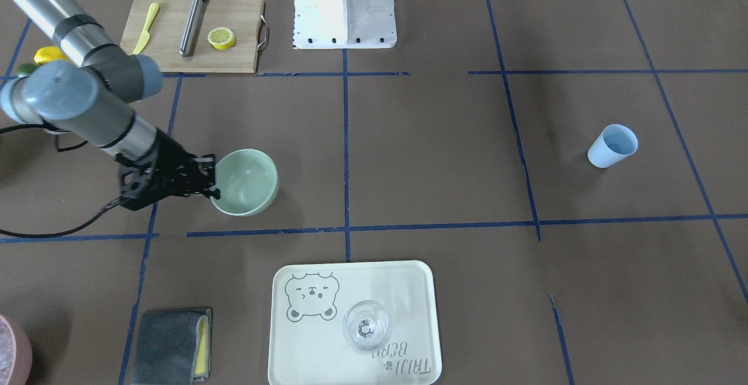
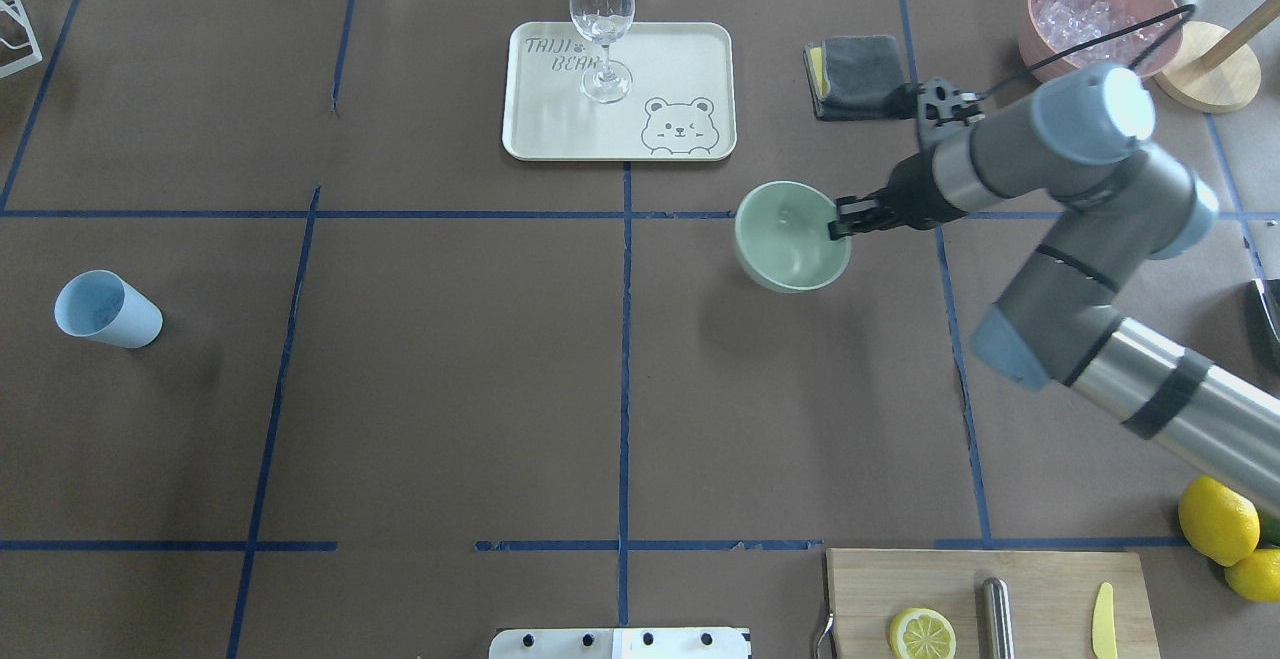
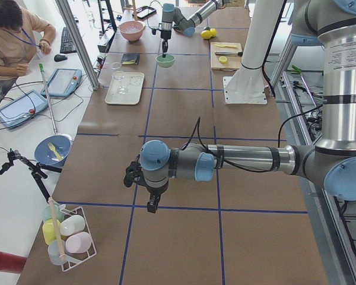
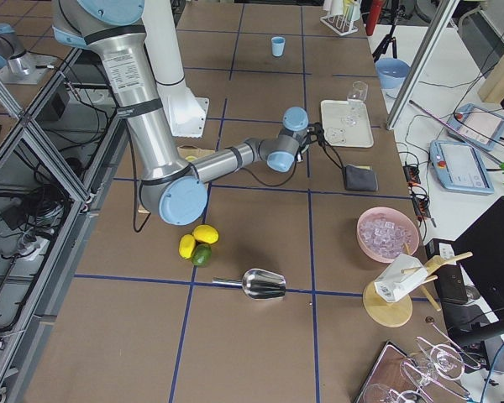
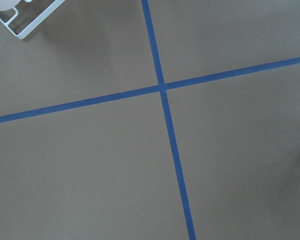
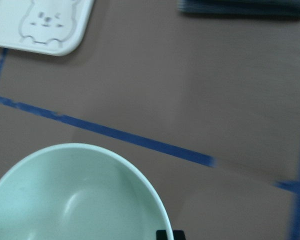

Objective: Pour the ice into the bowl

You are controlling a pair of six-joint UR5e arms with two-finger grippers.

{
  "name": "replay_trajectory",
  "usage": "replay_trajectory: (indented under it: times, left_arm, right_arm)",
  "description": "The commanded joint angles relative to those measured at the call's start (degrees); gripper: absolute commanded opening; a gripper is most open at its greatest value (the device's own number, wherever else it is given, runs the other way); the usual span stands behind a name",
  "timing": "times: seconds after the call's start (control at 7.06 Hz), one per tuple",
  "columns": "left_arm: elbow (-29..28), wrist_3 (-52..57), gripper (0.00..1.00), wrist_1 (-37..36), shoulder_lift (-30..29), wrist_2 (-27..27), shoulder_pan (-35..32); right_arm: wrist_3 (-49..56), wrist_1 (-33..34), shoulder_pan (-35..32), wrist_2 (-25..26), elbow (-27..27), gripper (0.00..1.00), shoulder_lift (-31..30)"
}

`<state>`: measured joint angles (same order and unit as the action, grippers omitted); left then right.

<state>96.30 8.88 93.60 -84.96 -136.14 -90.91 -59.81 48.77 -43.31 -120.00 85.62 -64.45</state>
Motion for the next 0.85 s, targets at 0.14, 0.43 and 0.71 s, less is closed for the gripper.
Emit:
replay_trajectory:
  times: [0.14, 0.43, 0.71]
  left_arm:
    - [0.03, 0.09, 1.0, 0.0, -0.03, -0.09, 0.38]
    - [0.03, 0.09, 1.0, 0.0, -0.03, -0.09, 0.47]
    - [0.03, 0.0, 1.0, 0.0, -0.03, -0.79, 0.82]
  right_arm:
    - [-12.58, 18.97, 14.27, 20.18, -3.15, 0.0, 20.71]
    - [-16.74, 19.09, 19.47, 26.45, -13.84, 0.0, 30.03]
    - [-17.54, 19.17, 21.5, 27.18, -14.96, 0.0, 30.7]
